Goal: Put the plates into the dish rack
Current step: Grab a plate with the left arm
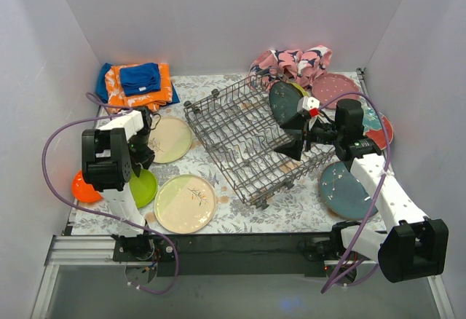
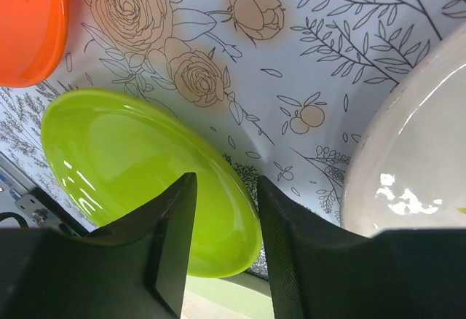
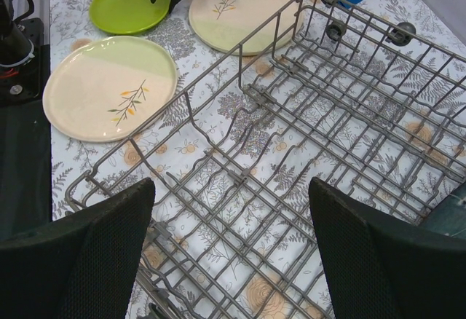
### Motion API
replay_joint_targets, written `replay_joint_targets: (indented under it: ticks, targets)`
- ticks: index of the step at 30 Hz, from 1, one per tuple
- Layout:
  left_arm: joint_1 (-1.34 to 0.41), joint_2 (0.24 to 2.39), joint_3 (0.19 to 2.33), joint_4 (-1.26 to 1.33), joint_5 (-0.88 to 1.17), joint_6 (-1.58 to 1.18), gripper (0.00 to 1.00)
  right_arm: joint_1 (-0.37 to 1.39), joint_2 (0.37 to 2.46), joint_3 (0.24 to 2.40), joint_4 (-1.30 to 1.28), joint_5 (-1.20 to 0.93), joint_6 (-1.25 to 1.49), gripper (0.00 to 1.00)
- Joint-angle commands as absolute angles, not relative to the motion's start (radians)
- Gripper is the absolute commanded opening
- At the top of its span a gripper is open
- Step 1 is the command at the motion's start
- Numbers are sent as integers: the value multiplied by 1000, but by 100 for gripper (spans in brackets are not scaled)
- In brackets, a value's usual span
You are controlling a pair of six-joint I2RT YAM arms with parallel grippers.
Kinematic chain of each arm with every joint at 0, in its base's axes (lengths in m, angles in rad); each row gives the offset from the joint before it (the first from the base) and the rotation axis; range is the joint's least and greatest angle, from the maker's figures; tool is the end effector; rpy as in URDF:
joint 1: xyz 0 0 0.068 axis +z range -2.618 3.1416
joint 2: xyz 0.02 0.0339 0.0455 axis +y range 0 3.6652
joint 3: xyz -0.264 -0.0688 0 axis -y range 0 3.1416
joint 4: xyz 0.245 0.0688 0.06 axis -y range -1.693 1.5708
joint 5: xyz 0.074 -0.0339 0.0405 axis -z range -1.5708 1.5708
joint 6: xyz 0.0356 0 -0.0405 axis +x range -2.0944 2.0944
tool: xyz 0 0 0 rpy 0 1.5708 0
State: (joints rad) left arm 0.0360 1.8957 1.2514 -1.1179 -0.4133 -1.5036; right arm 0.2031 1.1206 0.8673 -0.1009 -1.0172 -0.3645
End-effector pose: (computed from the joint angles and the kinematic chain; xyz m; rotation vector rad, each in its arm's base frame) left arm 0.3152 0.0257 0.1598 -2.0010 2.1494 0.6459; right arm 0.2332 0.0789 0.3157 -1.1170 1.4568 0.8549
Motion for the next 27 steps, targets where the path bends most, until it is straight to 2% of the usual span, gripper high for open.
replay_joint_targets:
  ticks: [1,10,11,15,22,27]
  targets:
    - [37,1911,1269,-1129,-474,-1540,36,201,1100,856,-63,-1042,-351,90]
    - [37,1940,1261,-1103,-440,-1551,27,199,1101,853,-61,-1039,-351,91]
    - [37,1942,1259,-1097,-436,-1551,20,201,1101,854,-61,-1037,-351,90]
    - [37,1941,1261,-1100,-429,-1565,6,201,1101,851,-60,-1037,-353,90]
    - [37,1852,1304,-1132,-408,-1572,0,201,1109,851,-58,-1032,-353,90]
    - [37,1780,1335,-1135,-307,-1560,0,201,1112,850,-58,-1031,-353,90]
